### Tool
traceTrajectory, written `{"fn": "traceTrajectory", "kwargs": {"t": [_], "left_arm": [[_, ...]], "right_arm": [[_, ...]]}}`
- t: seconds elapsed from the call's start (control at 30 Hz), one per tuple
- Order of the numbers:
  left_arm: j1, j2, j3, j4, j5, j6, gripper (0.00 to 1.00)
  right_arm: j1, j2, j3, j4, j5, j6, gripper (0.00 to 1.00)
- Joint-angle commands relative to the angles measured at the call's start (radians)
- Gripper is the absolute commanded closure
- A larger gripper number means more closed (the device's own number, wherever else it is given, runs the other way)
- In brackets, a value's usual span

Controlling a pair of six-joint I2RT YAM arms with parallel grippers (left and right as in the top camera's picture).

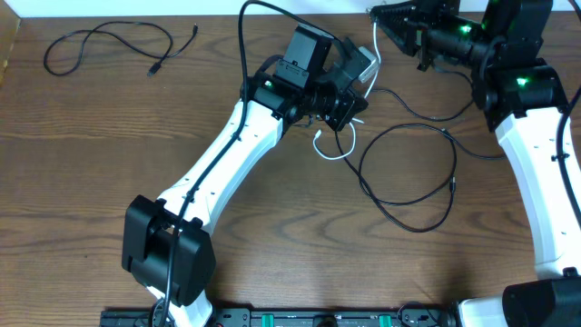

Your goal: Untangle cables

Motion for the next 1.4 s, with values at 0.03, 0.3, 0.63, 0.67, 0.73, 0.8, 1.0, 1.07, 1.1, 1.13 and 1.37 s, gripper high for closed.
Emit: {"fn": "traceTrajectory", "kwargs": {"t": [0.03,0.3,0.63,0.67,0.73,0.8,1.0,1.07,1.1,1.13,1.37], "left_arm": [[0.039,-0.003,0.008,-0.012,0.013,-0.066,0.93],[0.103,-0.028,0.011,0.000,0.120,-0.133,0.93],[0.153,-0.144,0.017,0.003,0.087,-0.171,0.93],[0.157,-0.156,0.017,0.003,0.076,-0.175,0.92],[0.166,-0.184,0.017,0.012,0.061,-0.194,0.93],[0.178,-0.209,0.017,0.036,0.061,-0.228,0.93],[0.240,-0.271,0.017,0.159,0.062,-0.437,0.93],[0.264,-0.282,0.017,0.197,0.061,-0.507,0.93],[0.277,-0.286,0.017,0.220,0.061,-0.559,0.93],[0.288,-0.288,0.017,0.241,0.062,-0.604,0.93],[0.351,-0.290,0.017,0.371,0.060,-0.776,0.93]], "right_arm": [[-0.053,-0.008,0.001,-0.062,0.041,0.009,0.99],[-0.108,-0.007,0.001,-0.181,0.047,-0.116,0.65],[-0.108,-0.007,0.001,-0.342,0.170,-0.233,0.37],[-0.107,-0.007,0.001,-0.357,0.175,-0.246,0.36],[-0.107,-0.007,0.001,-0.373,0.177,-0.278,0.34],[-0.107,-0.007,0.001,-0.390,0.181,-0.300,0.34],[-0.105,-0.007,0.001,-0.441,0.200,-0.343,0.33],[-0.105,-0.007,0.001,-0.457,0.208,-0.352,0.32],[-0.105,-0.007,0.001,-0.463,0.215,-0.355,0.32],[-0.105,-0.007,0.001,-0.468,0.221,-0.361,0.32],[-0.105,-0.007,0.001,-0.506,0.234,-0.381,0.32]]}}
